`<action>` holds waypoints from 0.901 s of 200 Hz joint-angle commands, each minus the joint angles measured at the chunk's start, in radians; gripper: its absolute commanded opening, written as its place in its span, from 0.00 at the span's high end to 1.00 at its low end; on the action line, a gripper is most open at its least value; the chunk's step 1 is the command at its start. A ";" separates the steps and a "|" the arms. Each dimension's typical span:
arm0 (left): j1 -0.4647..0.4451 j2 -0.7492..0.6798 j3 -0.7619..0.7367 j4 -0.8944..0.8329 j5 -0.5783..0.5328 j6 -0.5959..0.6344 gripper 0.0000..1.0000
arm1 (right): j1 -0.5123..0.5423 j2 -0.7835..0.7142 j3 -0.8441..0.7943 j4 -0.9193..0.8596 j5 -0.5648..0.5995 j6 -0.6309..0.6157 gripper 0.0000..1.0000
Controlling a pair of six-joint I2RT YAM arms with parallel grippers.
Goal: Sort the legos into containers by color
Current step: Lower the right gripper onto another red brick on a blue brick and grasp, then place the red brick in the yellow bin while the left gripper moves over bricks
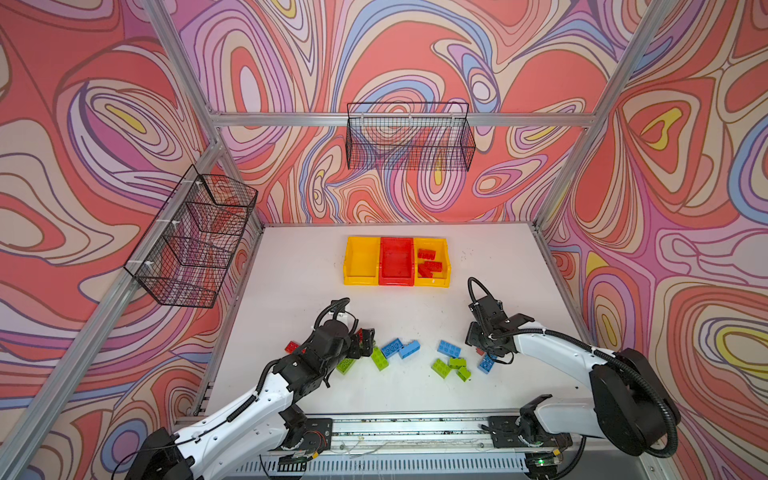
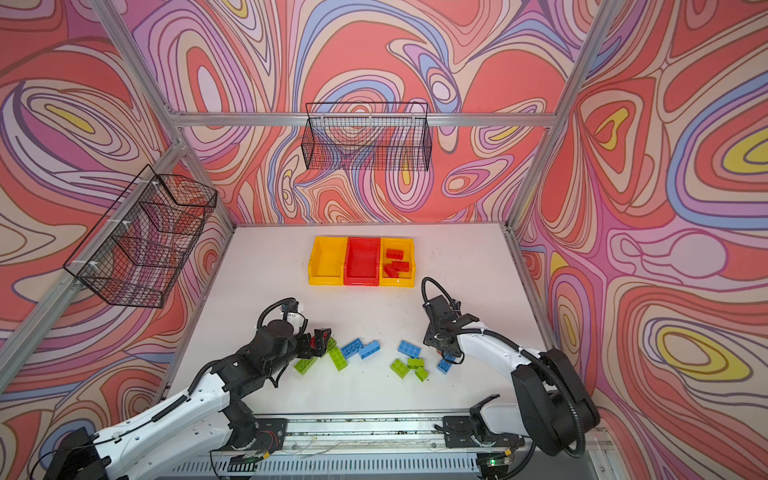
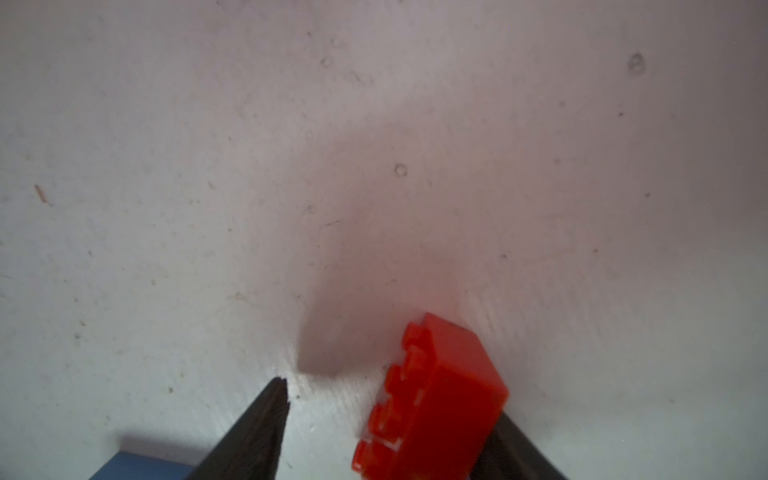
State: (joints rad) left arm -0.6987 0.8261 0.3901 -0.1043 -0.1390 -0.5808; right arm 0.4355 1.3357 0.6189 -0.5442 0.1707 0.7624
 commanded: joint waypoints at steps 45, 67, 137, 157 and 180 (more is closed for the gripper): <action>-0.001 0.015 0.007 -0.042 -0.034 -0.007 0.00 | 0.025 0.078 0.030 0.059 -0.001 -0.012 0.73; -0.001 0.009 0.017 -0.067 -0.045 -0.002 0.00 | 0.024 0.109 0.065 0.068 -0.005 -0.036 0.80; -0.001 0.009 0.084 -0.206 -0.148 0.005 0.00 | 0.024 0.183 0.380 0.063 0.002 -0.146 0.80; 0.003 0.028 0.116 -0.286 -0.202 -0.005 0.00 | 0.025 0.284 0.527 0.080 -0.007 -0.203 0.80; 0.043 0.063 0.199 -0.351 -0.205 -0.032 0.00 | 0.024 0.433 0.708 0.075 0.006 -0.264 0.80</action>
State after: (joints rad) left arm -0.6918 0.8597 0.5198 -0.3302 -0.2855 -0.5808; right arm 0.4549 1.6375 1.1858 -0.4755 0.1612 0.5869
